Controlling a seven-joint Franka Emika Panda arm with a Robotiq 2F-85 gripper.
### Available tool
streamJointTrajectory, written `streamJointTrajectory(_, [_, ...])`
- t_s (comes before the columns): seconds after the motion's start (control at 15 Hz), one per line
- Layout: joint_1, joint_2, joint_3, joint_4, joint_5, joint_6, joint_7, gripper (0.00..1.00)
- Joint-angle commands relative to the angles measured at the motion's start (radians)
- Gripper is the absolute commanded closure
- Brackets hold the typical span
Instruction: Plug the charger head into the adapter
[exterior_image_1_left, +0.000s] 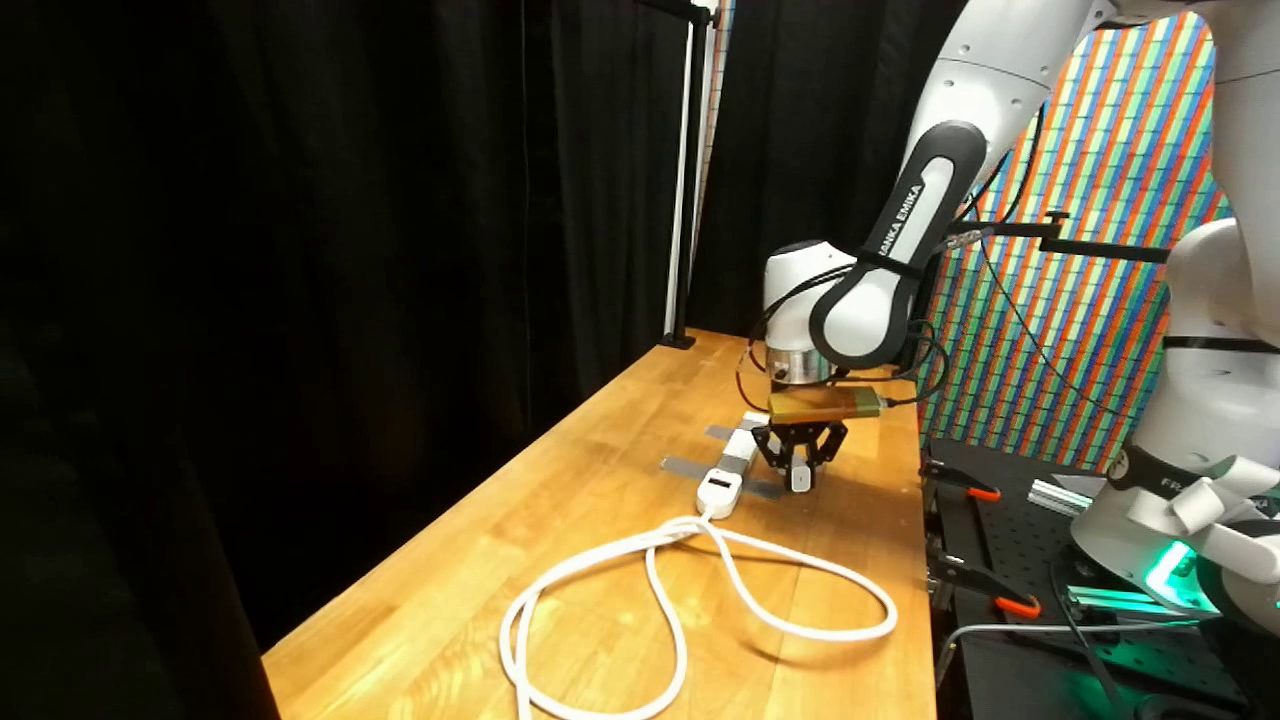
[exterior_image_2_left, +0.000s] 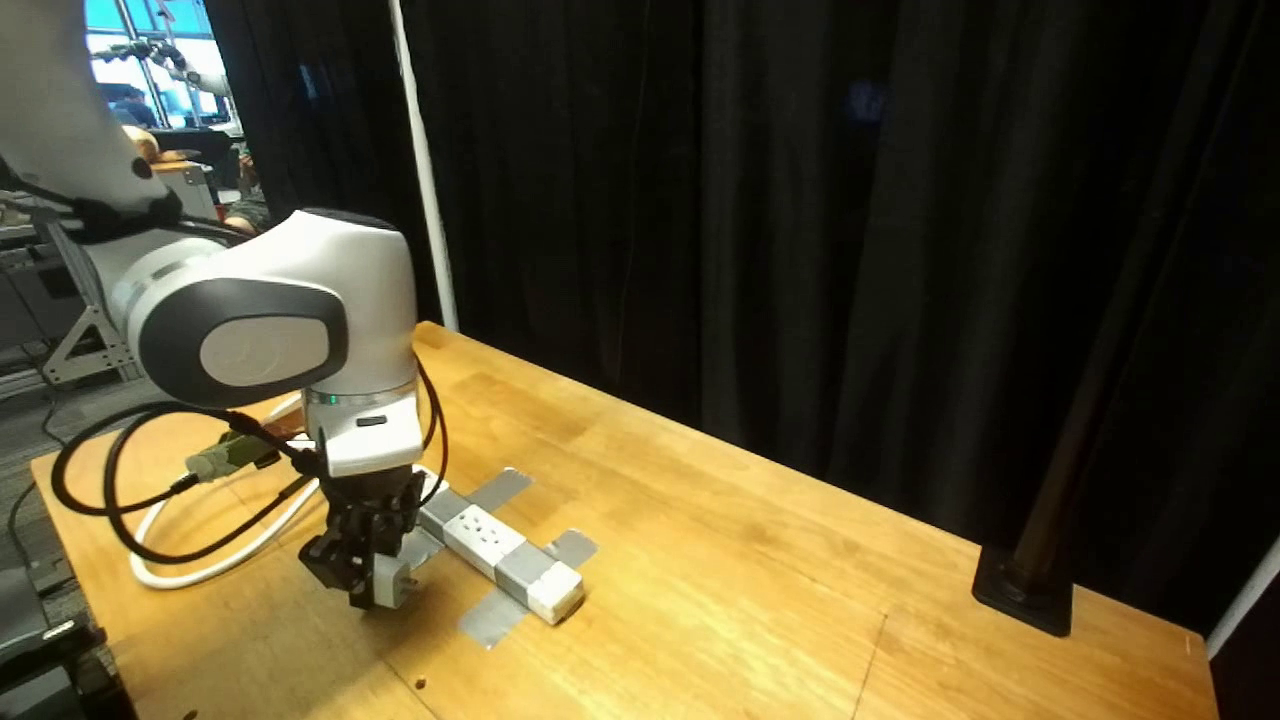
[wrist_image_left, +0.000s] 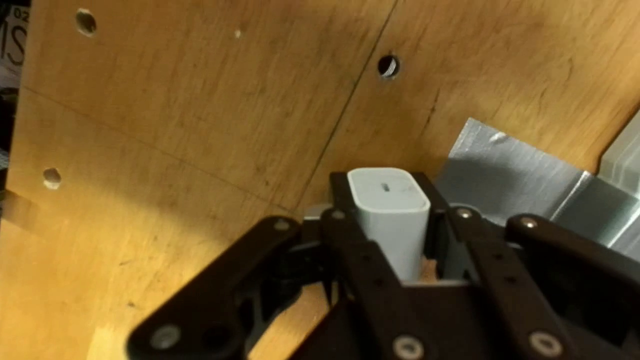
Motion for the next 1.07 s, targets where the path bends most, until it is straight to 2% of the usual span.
streamJointTrajectory(0.0, [-0.126,-0.105,0.103,-0.034,0.164,-0.065,-0.264,0.83])
streamJointTrajectory(0.13, [-0.161,-0.157,0.126,-0.023,0.242,-0.173,-0.416,0.83])
streamJointTrajectory(0.27, [-0.170,-0.201,0.115,0.005,0.280,-0.322,-0.540,0.83])
streamJointTrajectory(0.53, [-0.171,-0.215,0.076,0.133,0.252,-0.652,-0.682,0.82])
streamJointTrajectory(1.0, [-0.167,-0.060,0.063,0.500,0.234,-1.142,-0.879,0.82])
